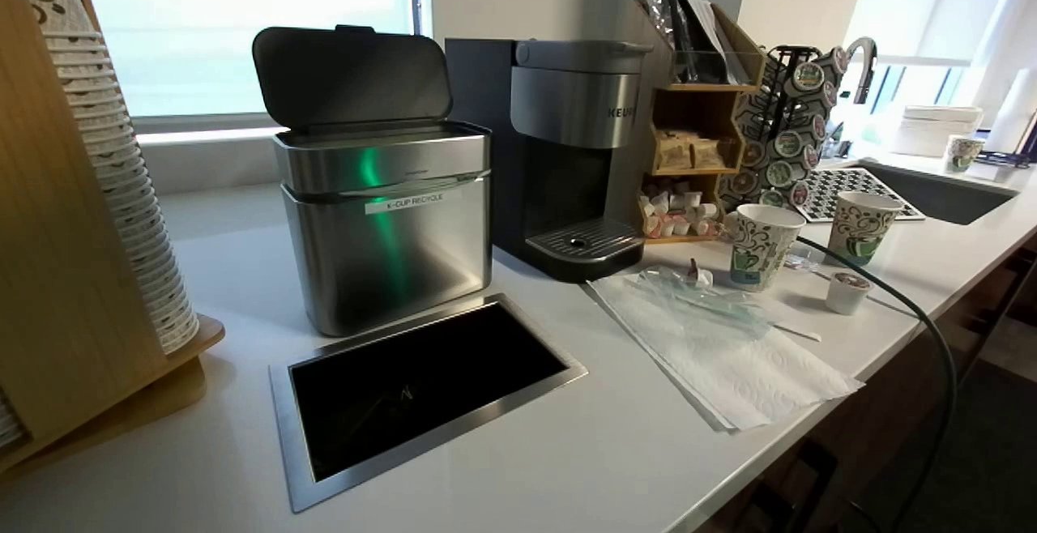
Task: Put the serving spoon on the countertop
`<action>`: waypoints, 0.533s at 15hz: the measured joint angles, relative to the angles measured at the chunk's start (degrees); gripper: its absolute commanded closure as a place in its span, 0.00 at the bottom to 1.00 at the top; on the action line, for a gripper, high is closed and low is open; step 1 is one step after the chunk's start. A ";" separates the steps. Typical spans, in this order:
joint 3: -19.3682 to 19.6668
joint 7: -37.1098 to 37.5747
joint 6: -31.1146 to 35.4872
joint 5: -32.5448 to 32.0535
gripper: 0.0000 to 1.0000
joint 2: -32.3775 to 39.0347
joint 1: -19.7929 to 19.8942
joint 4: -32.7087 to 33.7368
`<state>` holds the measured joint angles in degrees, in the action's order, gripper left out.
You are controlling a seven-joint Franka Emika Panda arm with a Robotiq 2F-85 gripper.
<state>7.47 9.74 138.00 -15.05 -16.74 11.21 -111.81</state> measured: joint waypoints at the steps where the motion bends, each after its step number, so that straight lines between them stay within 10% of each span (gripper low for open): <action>1: 0.07 0.49 -2.49 -2.55 0.95 -2.01 1.66 -1.33; 8: -1.12 -0.76 -18.70 -8.14 0.82 -8.54 4.69 -9.08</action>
<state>6.35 8.99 119.30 -23.20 -25.28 15.89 -120.89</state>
